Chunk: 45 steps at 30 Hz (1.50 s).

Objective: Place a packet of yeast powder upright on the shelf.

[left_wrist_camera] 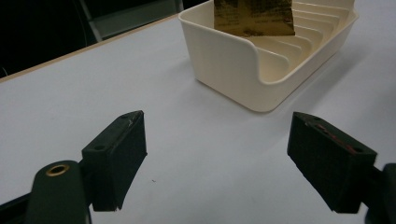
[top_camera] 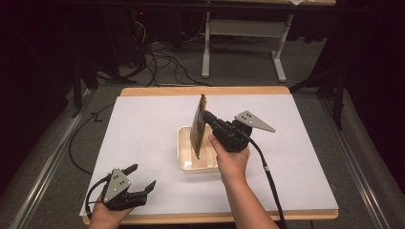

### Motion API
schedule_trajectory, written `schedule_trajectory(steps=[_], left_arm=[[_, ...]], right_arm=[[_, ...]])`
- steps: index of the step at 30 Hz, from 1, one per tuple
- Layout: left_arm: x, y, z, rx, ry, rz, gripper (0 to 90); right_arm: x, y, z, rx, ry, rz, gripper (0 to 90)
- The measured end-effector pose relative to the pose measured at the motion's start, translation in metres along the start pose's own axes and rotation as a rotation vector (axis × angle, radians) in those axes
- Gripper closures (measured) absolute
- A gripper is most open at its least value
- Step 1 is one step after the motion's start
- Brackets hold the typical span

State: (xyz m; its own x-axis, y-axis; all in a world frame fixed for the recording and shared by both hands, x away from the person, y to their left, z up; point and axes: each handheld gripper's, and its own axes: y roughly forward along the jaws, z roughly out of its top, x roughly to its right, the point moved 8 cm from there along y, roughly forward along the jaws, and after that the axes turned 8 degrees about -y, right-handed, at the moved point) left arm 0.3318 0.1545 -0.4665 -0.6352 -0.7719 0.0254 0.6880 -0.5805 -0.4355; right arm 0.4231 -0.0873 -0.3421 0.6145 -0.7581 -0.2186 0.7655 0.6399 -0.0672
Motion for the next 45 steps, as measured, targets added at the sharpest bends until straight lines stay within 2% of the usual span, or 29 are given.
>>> schedule_trajectory(steps=[8,14,19,31,40,45], left_arm=[[0.000,0.000,0.000,0.000,0.001,0.002,20.1],[-0.001,-0.001,0.000,0.002,0.000,0.003,20.2],[0.000,-0.002,0.001,0.006,-0.001,0.000,20.2],[0.000,-0.001,0.000,0.002,0.000,0.001,20.3],[0.001,0.001,-0.001,-0.006,0.009,-0.002,20.4],[0.001,0.001,-0.001,-0.006,0.010,-0.001,20.4]], right_arm=[[0.002,-0.003,0.004,0.013,0.009,-0.009,90.0],[0.005,0.002,0.000,0.006,0.011,-0.020,90.0],[0.001,0.007,-0.005,-0.005,0.015,-0.013,90.0],[0.004,0.014,-0.020,-0.056,0.000,-0.025,90.0],[0.009,0.011,-0.032,-0.078,0.008,-0.028,90.0],[0.008,0.010,-0.042,-0.105,-0.006,-0.025,90.0]])
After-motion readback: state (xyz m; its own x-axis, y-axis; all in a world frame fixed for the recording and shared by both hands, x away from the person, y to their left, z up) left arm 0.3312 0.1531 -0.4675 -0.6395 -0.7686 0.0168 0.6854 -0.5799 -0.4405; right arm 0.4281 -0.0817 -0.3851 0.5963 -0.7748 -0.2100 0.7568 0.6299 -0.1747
